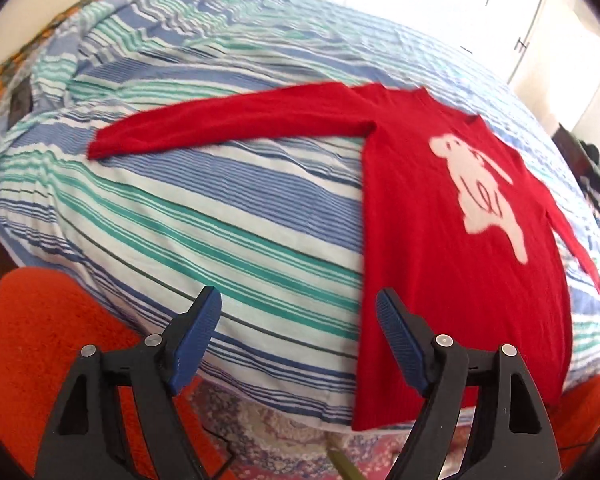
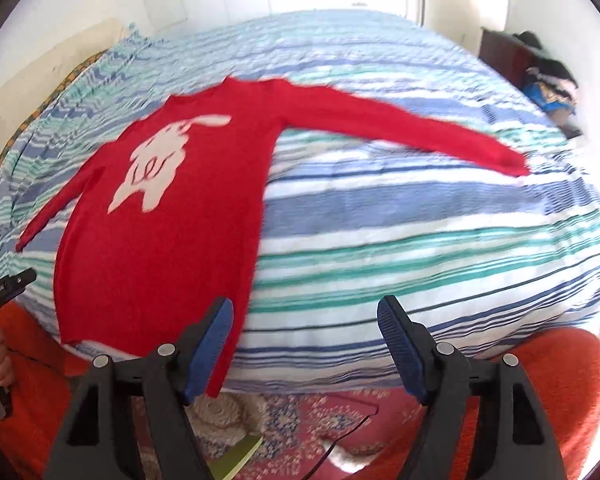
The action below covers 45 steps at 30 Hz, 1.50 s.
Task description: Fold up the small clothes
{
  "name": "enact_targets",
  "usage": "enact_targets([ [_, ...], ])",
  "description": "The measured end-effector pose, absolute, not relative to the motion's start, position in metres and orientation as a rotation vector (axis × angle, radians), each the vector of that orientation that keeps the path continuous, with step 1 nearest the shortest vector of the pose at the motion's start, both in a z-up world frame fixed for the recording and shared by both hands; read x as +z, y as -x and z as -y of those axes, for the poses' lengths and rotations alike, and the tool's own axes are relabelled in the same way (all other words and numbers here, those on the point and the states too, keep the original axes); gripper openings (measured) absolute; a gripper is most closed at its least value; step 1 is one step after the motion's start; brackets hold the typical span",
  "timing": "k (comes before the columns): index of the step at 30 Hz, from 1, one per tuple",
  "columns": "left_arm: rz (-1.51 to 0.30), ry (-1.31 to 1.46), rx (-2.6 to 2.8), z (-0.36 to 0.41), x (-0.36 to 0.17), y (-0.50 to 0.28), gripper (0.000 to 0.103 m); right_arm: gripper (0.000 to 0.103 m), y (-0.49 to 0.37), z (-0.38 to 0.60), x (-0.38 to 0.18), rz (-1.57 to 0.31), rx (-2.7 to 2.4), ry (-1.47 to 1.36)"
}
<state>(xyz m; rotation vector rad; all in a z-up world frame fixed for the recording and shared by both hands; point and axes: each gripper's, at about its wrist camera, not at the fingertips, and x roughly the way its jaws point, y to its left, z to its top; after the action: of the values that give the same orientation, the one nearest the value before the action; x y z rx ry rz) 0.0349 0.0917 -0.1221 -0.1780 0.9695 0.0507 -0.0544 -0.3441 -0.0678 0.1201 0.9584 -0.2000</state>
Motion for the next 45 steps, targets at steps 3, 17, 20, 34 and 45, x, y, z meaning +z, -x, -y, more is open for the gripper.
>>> enact_targets([
  [3, -0.911, 0.164, 0.134, -0.098, -0.12, -0.035, 0.082, 0.089, 0.068, 0.356, -0.039, -0.8, -0.356, -0.061],
  [17, -0.867, 0.122, 0.219, -0.104, -0.117, -0.028, 0.084, 0.092, 0.086, 0.373, -0.029, -0.672, -0.433, -0.055],
  [20, -0.844, 0.116, 0.225, -0.104, -0.112, -0.024, 0.086, 0.092, 0.083, 0.364, -0.033, -0.684, -0.418, -0.018],
  [34, -0.881, 0.047, 0.05, -0.069, -0.121, -0.036, 0.088, 0.092, 0.052, 0.33, -0.045, -0.752, -0.136, -0.035],
  [45, -1.085, -0.417, -0.188, 0.038, -0.191, -0.039, 0.098, 0.093, -0.006, 0.226, -0.167, -1.07, 0.179, 0.155],
])
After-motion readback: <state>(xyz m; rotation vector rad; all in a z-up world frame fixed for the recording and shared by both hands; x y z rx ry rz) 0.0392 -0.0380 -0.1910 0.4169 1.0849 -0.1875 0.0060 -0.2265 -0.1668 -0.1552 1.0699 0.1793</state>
